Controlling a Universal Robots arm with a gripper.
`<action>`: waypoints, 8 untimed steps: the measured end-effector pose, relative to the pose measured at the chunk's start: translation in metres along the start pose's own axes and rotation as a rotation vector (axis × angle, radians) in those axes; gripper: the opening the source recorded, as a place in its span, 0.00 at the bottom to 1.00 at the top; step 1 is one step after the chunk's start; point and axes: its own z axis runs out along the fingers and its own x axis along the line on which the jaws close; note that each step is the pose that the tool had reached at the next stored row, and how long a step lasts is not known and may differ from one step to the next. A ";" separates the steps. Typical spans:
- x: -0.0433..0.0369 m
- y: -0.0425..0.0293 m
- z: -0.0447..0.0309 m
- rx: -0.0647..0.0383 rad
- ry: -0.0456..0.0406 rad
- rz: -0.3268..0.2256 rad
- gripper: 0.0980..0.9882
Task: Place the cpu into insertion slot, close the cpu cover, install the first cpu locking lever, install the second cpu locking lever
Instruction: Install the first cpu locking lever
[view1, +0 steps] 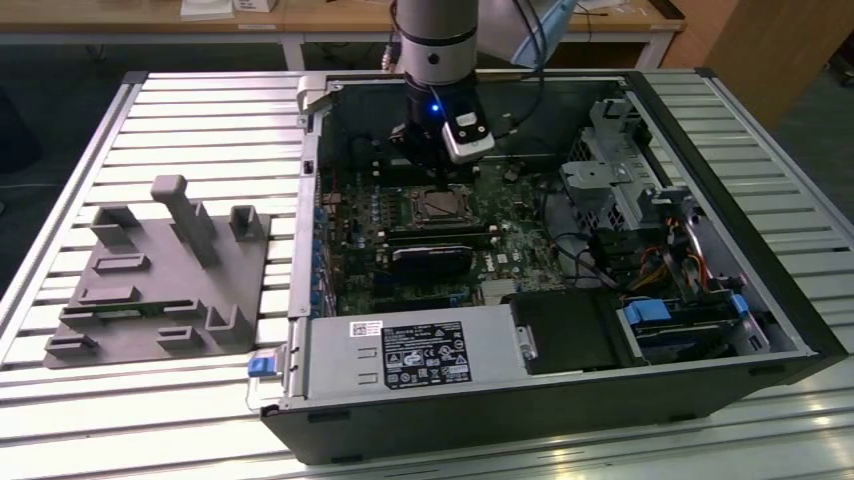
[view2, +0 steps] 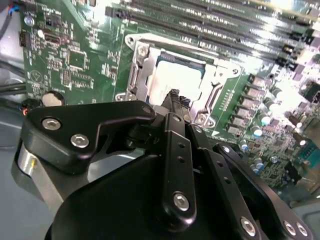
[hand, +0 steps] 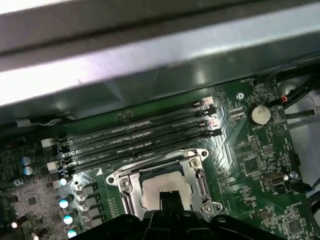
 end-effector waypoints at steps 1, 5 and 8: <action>-0.0011 -0.0013 0.0003 0.000 0.0006 0.000 0.01; -0.0040 -0.0071 0.0016 0.001 0.0032 0.000 0.01; -0.0045 -0.0090 0.0023 0.001 0.0037 0.000 0.01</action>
